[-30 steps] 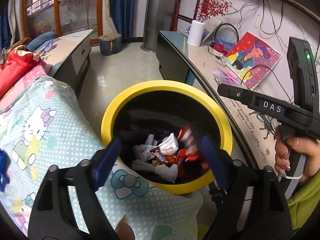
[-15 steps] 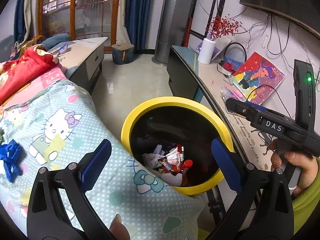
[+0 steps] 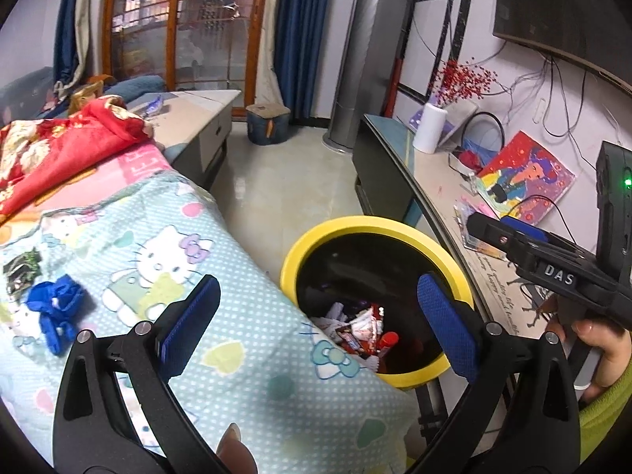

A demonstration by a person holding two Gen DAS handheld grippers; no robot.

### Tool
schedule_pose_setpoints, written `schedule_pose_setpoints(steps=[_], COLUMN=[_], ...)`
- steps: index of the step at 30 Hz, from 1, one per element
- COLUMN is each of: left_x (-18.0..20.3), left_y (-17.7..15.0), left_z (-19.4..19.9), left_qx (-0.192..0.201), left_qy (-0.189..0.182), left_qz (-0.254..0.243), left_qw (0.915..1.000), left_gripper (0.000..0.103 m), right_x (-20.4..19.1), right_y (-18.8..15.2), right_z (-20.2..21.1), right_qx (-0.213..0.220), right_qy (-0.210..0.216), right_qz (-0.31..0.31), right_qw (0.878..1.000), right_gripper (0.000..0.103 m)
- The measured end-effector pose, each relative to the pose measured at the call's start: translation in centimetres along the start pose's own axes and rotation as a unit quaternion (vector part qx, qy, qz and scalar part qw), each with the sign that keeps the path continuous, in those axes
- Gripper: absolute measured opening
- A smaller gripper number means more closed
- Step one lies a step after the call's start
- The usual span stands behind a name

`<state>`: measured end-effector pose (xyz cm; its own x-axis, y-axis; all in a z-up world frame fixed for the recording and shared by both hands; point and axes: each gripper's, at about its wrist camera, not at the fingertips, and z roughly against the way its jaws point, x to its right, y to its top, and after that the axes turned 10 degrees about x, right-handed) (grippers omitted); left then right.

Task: Collect trash
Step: 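Move both open tools back over the blue cloth and green snack bag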

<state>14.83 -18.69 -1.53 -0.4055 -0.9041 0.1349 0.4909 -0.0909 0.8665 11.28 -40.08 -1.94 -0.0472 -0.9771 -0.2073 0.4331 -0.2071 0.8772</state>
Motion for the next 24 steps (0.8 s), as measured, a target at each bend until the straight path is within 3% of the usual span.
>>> schedule_pose_setpoints(steps=[14,24], left_x=[-4.6,-9.4], left_y=[0.4,1.0], left_z=[2.7,5.9], left_qx=[0.025,0.063], left_qy=[0.048,0.099], left_qz=[0.037,0.065], left_qw=[0.9978,0.991], left_gripper=[0.092,0.092], right_x=[-5.2,-10.0], right_y=[-0.3,-0.8], right_z=[0.5,0.7], right_qx=[0.002,0.003], right_qy=[0.044,0.088], right_qz=[0.029,0.047], right_qw=[0.999,0.995], right_gripper=[0.08,0.08])
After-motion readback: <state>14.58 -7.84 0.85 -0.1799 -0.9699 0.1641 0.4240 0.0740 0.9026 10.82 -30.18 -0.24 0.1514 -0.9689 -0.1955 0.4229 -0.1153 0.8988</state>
